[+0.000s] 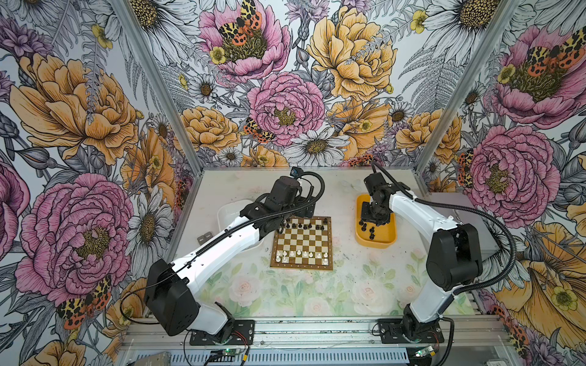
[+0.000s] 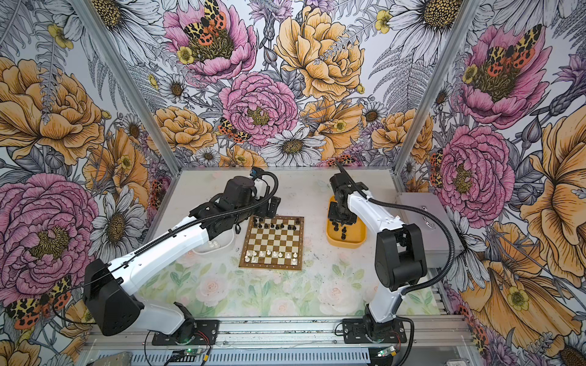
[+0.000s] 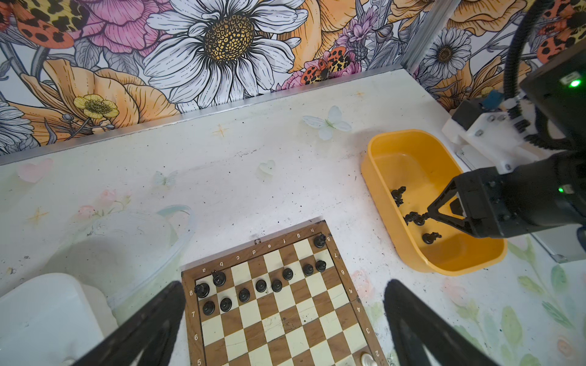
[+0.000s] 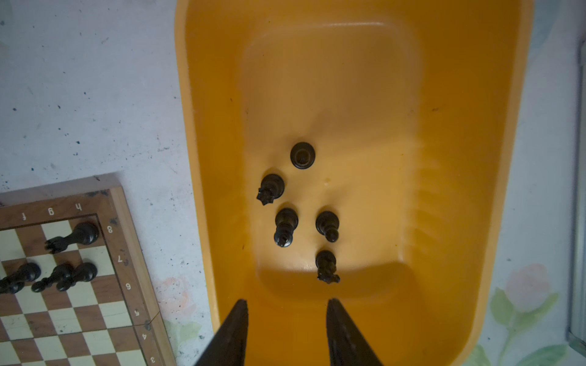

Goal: Set up the chess pieces on the board
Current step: 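Lower the right gripper into the yellow tub and grasp a black pawn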

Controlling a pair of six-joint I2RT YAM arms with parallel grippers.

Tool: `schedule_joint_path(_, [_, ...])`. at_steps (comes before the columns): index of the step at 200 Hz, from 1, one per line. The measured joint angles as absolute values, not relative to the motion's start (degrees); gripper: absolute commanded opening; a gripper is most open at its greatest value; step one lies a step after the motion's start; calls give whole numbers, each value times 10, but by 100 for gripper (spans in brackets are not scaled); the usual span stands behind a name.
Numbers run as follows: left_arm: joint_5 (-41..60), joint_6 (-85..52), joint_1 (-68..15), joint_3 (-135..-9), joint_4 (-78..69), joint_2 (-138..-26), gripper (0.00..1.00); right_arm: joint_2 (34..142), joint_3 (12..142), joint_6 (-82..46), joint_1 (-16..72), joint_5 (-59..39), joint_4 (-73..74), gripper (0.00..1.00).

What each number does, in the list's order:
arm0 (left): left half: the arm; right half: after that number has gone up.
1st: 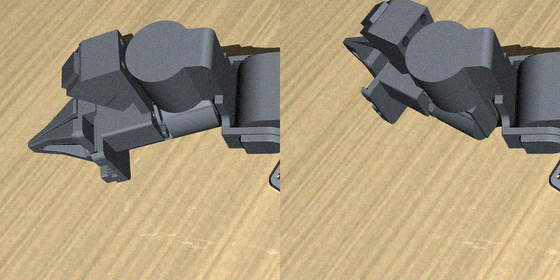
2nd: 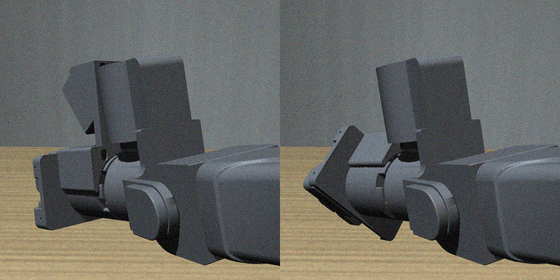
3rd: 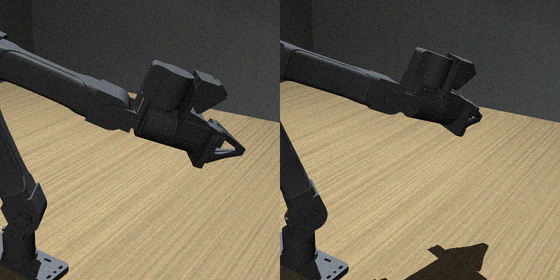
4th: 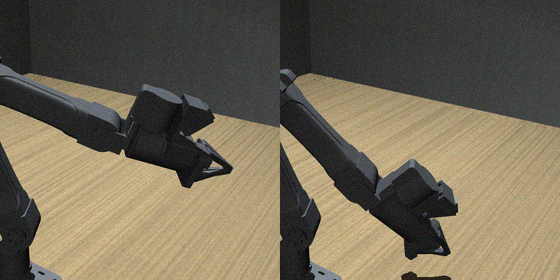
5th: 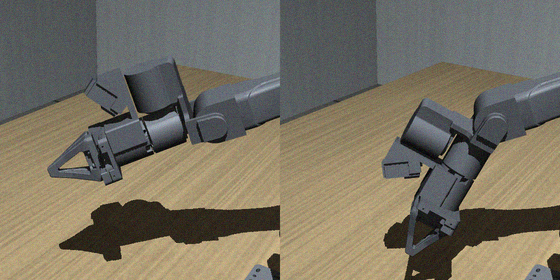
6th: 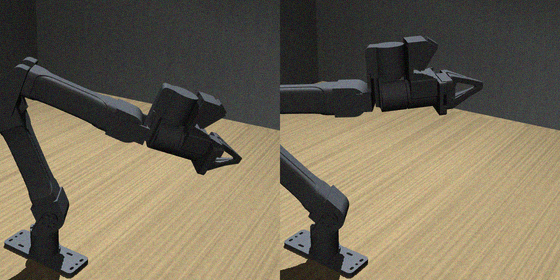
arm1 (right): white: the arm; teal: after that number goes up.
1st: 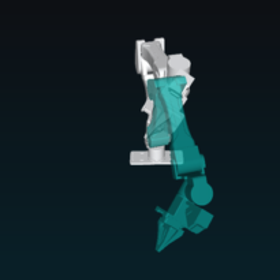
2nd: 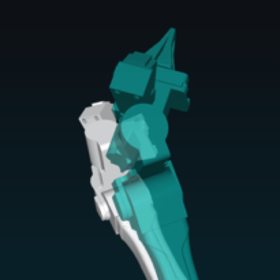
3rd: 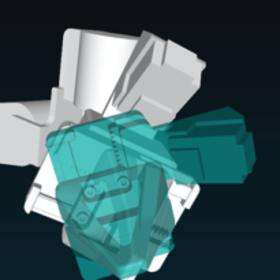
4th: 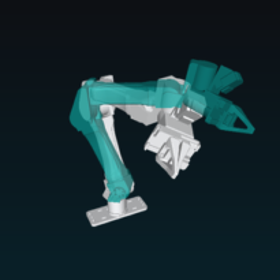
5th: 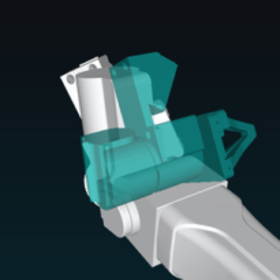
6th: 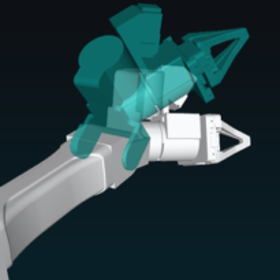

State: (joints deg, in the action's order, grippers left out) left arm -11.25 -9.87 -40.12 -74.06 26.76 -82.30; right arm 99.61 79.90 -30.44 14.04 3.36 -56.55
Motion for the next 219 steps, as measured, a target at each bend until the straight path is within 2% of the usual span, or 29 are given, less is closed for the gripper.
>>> schedule_joint_path(82, [-113, -101, -401, -740, 268, -821, 99, 1020, 799, -304, 141, 31, -552, 32])
schedule_joint_path(219, [-124, -105, -398, -731, 268, -792, 99, 1059, 795, -299, 138, 31, -529, 24])
